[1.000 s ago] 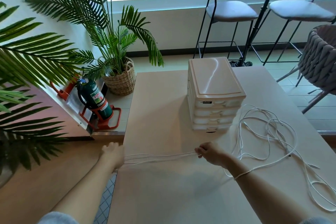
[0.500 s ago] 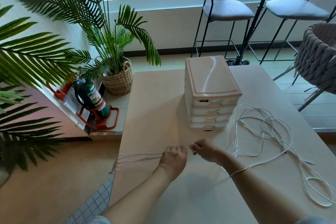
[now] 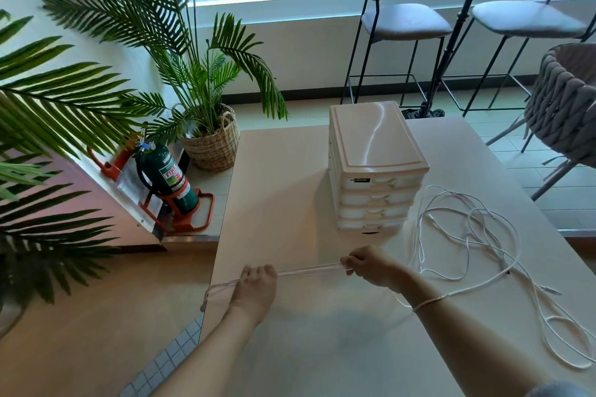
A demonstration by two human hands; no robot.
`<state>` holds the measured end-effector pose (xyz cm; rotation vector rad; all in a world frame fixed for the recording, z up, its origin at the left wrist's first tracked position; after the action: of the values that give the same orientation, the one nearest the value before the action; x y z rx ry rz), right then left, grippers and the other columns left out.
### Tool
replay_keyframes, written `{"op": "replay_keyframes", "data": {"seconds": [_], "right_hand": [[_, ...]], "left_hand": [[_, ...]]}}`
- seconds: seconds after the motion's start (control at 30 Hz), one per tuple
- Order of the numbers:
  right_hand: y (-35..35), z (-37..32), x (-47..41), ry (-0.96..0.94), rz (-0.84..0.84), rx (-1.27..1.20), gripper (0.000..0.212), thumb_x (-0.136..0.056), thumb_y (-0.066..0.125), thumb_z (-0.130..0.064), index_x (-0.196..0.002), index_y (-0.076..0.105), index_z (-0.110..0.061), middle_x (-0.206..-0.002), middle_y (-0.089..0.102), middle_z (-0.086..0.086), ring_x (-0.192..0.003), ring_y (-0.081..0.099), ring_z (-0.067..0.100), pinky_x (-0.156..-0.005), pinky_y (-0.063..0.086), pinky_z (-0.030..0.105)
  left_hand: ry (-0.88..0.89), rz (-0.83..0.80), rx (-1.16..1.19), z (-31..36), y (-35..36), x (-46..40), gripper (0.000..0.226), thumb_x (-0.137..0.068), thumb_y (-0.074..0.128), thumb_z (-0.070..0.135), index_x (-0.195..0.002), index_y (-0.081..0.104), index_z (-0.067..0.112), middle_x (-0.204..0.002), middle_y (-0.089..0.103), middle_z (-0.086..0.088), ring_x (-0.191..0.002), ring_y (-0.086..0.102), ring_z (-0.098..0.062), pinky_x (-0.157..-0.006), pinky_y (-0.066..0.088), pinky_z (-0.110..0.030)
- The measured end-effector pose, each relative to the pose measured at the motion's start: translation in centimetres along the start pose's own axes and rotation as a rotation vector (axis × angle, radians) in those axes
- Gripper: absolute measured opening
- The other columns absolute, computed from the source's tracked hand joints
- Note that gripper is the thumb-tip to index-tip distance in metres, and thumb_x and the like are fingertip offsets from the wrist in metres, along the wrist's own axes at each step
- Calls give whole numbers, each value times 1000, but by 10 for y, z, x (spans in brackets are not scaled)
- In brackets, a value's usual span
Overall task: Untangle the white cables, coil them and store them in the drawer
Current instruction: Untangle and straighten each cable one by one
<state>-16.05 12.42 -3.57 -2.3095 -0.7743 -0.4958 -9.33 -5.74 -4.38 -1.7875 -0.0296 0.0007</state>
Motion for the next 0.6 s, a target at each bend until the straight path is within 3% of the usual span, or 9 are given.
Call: {"op": "replay_keyframes", "data": {"seconds": [0.17, 0.23, 0.3, 0.37, 0.47, 0.6], "right_hand": [[7, -4, 2, -23, -29, 34, 37, -95, 50, -21, -57, 54, -18, -32, 48, -18, -48, 34, 8, -43, 27, 16], [7, -5, 1, -25, -25, 39, 38, -94, 50, -21, -56, 55, -19, -32, 47, -16, -48, 35, 8, -45, 27, 18], [2, -4, 2, -23, -9, 29, 38, -94, 50, -20, -56, 55, -19, -35, 48, -12, -48, 35, 8, -46, 28, 18], [-2, -2, 4, -22, 0, 39, 38, -94, 51, -20, -56, 55, -20, -37, 49, -11, -49, 36, 8, -46, 29, 18], [2, -1, 5, -14, -7, 63, 38, -95, 50, -21, -57, 56, -20, -33, 47, -12, -48, 36, 8, -44, 28, 16], [6, -8, 5, -26, -13, 113, 38, -94, 50, -23, -57, 55, -22, -49, 45, -7, -48, 37, 8, -44, 29, 16]], "left_hand": [[-95, -108, 2, -36, 19, 8, 22, -53, 45, 3, -58, 64, -5, -42, 54, -14, -35, 56, -28, -50, 56, -40], [-104, -165, -56, -40, 14, 14, 17, -60, 52, -2, -67, 66, -5, -52, 60, -17, -45, 62, -29, -61, 58, -42], [-149, -271, -78, -54, 23, 19, 24, -80, 51, -3, -102, 60, -4, -93, 68, -20, -88, 67, -32, -98, 46, -43], [-179, -332, -144, -70, 32, 28, 36, -92, 32, -2, -124, 46, 4, -123, 59, -14, -118, 54, -26, -116, 20, -43], [-237, -453, -216, -91, 39, 34, 39, -94, 27, 2, -129, 44, 8, -130, 55, -9, -123, 49, -24, -117, 12, -45], [-340, -523, -196, -112, 46, 37, 40, -96, 27, 7, -131, 45, 12, -133, 54, -7, -127, 45, -23, -116, 12, -47]]}}
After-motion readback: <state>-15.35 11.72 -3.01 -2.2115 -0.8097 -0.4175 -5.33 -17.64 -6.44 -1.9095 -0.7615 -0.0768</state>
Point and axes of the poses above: each hand's wrist, its own x-axis away from the middle knuckle, its own y-axis out of the palm, z = x × y, the point moved 9 cm from there along -x, towards the middle knuckle
